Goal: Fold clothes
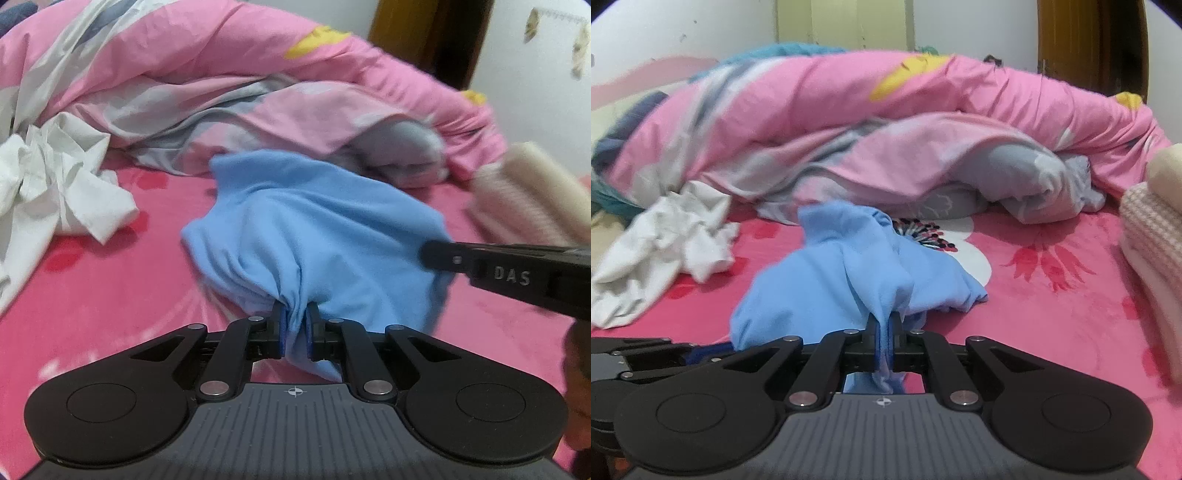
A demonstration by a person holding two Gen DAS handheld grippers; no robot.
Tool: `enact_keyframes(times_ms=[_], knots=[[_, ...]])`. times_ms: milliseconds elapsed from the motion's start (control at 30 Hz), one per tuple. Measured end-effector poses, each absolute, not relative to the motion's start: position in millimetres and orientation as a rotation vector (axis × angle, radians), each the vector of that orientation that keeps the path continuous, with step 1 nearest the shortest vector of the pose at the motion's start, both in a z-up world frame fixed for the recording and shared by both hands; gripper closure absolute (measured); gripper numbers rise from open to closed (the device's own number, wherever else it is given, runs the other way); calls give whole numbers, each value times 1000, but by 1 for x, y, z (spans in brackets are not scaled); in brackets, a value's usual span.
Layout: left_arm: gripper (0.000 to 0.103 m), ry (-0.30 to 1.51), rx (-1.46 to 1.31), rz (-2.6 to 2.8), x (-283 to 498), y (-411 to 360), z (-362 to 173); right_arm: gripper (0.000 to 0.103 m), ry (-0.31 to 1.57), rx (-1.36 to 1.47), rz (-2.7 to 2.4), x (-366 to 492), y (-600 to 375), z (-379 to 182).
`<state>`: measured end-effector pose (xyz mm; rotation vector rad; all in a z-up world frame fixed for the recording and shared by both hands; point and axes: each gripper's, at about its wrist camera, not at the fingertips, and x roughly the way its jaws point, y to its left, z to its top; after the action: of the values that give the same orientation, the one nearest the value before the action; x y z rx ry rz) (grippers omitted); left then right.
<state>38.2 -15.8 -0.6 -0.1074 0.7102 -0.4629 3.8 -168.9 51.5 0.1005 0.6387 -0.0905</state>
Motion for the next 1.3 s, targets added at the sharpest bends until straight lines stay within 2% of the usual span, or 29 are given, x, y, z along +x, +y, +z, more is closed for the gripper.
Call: enact_keyframes(times_ms=[233, 500, 667, 733, 800, 967, 1033, 1300], knots=[[95, 710, -94, -564, -39, -9, 19, 99, 622, 208, -55, -77, -164, 71], [93, 715, -6, -621, -98, -14, 13, 99, 715, 292, -129, -133, -182, 43], [91, 725, -53, -589, -102, 7, 13, 95, 696, 231, -133, -151, -179, 50], [90, 717, -71, -569, -103, 18, 16, 82, 665, 200, -137, -155, -174, 58], [89, 716, -102, -534, -99, 30, 17, 78, 629, 168, -120, -155, -166, 67], [89, 722, -181, -418, -81, 61, 16, 76, 577, 66, -4, -141, -126, 77], [89, 732, -209, -365, -71, 74, 14, 72, 577, 8, 43, -131, -104, 77], [89, 744, -268, -220, -47, 106, 0, 71, 594, -204, 197, -86, -16, 53]])
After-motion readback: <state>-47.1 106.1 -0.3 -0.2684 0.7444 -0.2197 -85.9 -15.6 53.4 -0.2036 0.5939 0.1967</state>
